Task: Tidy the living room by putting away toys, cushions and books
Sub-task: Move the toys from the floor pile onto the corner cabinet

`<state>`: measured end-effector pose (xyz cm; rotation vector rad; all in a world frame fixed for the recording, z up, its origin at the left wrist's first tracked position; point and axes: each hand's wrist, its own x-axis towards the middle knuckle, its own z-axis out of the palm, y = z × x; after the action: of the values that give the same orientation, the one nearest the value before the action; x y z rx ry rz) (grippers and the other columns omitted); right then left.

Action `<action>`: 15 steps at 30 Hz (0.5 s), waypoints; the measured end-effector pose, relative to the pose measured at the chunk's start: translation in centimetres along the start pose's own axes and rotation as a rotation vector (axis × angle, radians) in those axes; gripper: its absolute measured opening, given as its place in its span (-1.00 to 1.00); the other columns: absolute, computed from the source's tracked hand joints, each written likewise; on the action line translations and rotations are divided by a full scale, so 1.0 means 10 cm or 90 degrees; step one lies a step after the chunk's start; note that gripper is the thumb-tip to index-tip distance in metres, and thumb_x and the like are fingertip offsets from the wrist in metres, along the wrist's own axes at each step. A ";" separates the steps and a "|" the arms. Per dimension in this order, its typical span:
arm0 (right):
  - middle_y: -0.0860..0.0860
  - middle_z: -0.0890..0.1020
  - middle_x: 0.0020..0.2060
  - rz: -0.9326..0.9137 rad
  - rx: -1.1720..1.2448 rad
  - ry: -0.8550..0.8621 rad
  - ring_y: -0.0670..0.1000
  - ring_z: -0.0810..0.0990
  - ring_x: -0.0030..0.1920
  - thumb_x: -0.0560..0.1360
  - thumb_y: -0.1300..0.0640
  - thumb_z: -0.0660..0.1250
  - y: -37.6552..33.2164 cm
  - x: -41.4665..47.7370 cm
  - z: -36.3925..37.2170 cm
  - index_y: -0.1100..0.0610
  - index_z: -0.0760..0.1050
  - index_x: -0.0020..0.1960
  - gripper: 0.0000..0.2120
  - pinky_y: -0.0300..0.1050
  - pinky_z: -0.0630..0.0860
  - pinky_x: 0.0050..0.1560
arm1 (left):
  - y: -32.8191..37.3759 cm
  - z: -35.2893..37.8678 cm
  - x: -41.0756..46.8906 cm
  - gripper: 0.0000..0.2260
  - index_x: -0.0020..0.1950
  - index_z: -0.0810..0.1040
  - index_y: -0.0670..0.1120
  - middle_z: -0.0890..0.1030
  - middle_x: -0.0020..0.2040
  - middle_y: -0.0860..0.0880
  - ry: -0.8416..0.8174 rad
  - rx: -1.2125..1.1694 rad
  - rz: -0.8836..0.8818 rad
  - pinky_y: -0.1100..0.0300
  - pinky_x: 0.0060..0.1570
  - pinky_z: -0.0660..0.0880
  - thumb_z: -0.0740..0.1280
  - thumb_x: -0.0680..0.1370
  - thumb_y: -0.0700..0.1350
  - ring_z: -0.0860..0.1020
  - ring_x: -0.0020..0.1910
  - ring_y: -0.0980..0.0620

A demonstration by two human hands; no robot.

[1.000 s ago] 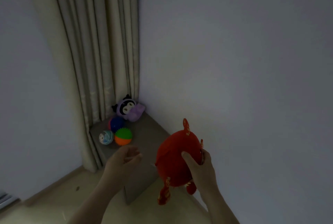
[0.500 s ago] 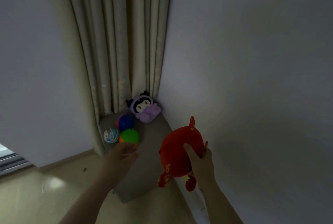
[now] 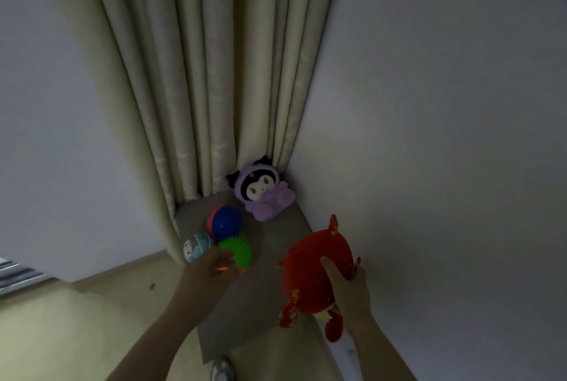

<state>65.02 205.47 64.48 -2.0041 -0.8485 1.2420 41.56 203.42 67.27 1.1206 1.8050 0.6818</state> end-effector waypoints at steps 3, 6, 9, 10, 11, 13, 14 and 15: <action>0.12 0.44 0.32 0.029 0.009 -0.003 0.19 0.49 0.25 0.38 -0.15 0.46 -0.04 0.11 0.12 0.13 0.13 0.50 -0.14 0.15 0.49 0.24 | 0.00 -0.05 0.20 -0.84 0.08 0.56 -0.04 0.61 -0.06 0.03 0.004 0.019 -0.003 0.39 -0.24 0.37 0.38 0.51 -0.17 0.52 -0.17 0.21; 0.10 0.44 0.34 0.053 -0.017 -0.006 0.18 0.50 0.24 0.17 -0.38 0.44 -0.03 0.40 0.27 0.09 0.09 0.52 0.10 0.19 0.50 0.22 | 0.01 -0.04 0.43 -0.84 0.07 0.57 -0.04 0.61 -0.06 0.02 0.004 0.023 -0.027 0.34 -0.21 0.40 0.39 0.50 -0.17 0.54 -0.15 0.18; 0.11 0.44 0.34 0.081 -0.023 -0.014 0.19 0.51 0.22 0.10 -0.44 0.43 0.09 0.75 0.37 0.11 0.13 0.51 0.16 0.20 0.51 0.21 | 0.04 0.00 0.57 -0.82 0.08 0.57 -0.05 0.62 -0.05 0.02 0.001 0.034 -0.047 0.23 -0.13 0.41 0.40 0.50 -0.18 0.57 -0.11 0.09; 0.14 0.45 0.33 0.103 -0.026 -0.024 0.20 0.52 0.21 0.16 -0.40 0.46 -0.02 0.78 0.40 0.15 0.17 0.49 0.10 0.20 0.51 0.20 | 0.04 0.03 0.64 -0.82 0.08 0.57 -0.06 0.62 -0.06 0.01 0.008 0.040 -0.059 0.22 -0.11 0.41 0.40 0.49 -0.18 0.57 -0.12 0.09; 0.18 0.47 0.30 0.112 -0.027 -0.035 0.22 0.52 0.20 0.25 -0.30 0.47 -0.13 0.78 0.41 0.21 0.21 0.46 -0.01 0.20 0.51 0.20 | 0.04 0.04 0.67 -0.83 0.08 0.58 -0.06 0.61 -0.08 0.02 0.014 0.042 -0.066 0.24 -0.13 0.40 0.40 0.50 -0.18 0.57 -0.14 0.10; 0.25 0.47 0.28 0.127 -0.047 -0.040 0.26 0.50 0.22 0.42 -0.11 0.44 -0.23 0.90 0.43 0.30 0.24 0.42 -0.23 0.16 0.47 0.23 | 0.06 0.08 0.76 -0.84 0.06 0.57 -0.04 0.60 -0.11 0.06 0.023 0.044 -0.077 0.34 -0.21 0.39 0.40 0.50 -0.18 0.55 -0.18 0.18; 0.26 0.45 0.29 0.146 -0.059 -0.045 0.26 0.47 0.25 0.46 -0.06 0.41 -0.28 0.95 0.43 0.31 0.24 0.42 -0.28 0.13 0.45 0.25 | 0.07 0.10 0.79 -0.85 0.05 0.56 -0.03 0.60 -0.12 0.06 0.027 0.043 -0.083 0.37 -0.23 0.39 0.40 0.50 -0.18 0.54 -0.19 0.22; 0.26 0.43 0.32 0.159 -0.057 -0.055 0.26 0.45 0.28 0.48 -0.05 0.39 -0.26 1.07 0.46 0.31 0.22 0.43 -0.30 0.11 0.41 0.26 | 0.08 0.12 0.84 -0.85 0.04 0.56 -0.02 0.60 -0.11 0.05 0.033 0.044 -0.091 0.35 -0.22 0.40 0.40 0.50 -0.18 0.54 -0.18 0.22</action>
<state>64.09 216.17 59.31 -2.1932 -0.7215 1.4603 41.23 211.31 64.06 1.0159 1.9445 0.5733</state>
